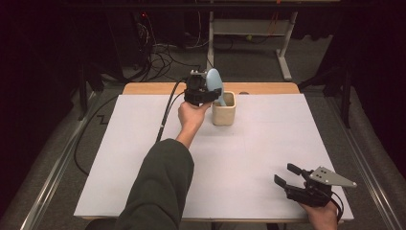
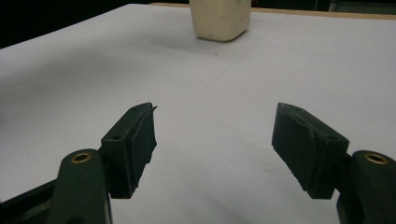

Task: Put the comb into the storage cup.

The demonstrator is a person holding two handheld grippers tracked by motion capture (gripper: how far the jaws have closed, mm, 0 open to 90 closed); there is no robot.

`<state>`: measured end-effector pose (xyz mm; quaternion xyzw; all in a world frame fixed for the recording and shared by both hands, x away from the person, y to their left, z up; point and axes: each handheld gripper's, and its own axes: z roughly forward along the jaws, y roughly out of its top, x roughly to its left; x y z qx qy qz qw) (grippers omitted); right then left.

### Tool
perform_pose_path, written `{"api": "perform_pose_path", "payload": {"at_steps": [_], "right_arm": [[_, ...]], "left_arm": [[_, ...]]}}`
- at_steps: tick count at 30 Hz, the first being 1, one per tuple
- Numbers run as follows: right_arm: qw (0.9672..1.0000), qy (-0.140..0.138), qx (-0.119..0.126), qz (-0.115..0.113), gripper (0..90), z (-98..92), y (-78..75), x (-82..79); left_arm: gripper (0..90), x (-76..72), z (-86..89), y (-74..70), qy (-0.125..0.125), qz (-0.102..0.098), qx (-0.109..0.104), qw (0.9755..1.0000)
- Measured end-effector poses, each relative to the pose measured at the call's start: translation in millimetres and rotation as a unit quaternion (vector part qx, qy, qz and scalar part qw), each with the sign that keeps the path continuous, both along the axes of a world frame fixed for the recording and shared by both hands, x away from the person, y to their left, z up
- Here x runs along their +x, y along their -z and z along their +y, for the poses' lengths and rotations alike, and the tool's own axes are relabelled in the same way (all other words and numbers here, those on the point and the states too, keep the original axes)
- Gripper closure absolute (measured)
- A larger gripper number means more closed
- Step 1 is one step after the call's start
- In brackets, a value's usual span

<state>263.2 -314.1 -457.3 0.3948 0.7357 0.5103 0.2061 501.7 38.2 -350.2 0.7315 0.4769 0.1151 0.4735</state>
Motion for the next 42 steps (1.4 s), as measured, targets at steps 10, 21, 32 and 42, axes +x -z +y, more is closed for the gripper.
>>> {"api": "perform_pose_path", "payload": {"at_steps": [10,21,32,42], "right_arm": [[1.0000,-0.005,0.001,0.000,31.1,0.7,0.4,1.8],[1.0000,-0.006,0.005,0.004,31.1,1.1,1.1,2.2],[1.0000,-0.008,0.003,0.004,31.3,2.0,0.9,2.0],[1.0000,-0.009,0.000,0.001,31.3,2.4,0.8,1.8]], "left_arm": [[49.7,1.3,-7.0,7.2,0.001,0.000,0.011,0.9999],[49.2,-1.8,-12.3,7.3,-0.001,-0.012,0.021,0.9997],[48.7,-3.5,-12.6,6.0,0.001,-0.013,0.032,0.9994],[48.1,-4.2,-11.3,4.4,0.004,-0.008,0.039,0.9992]]}}
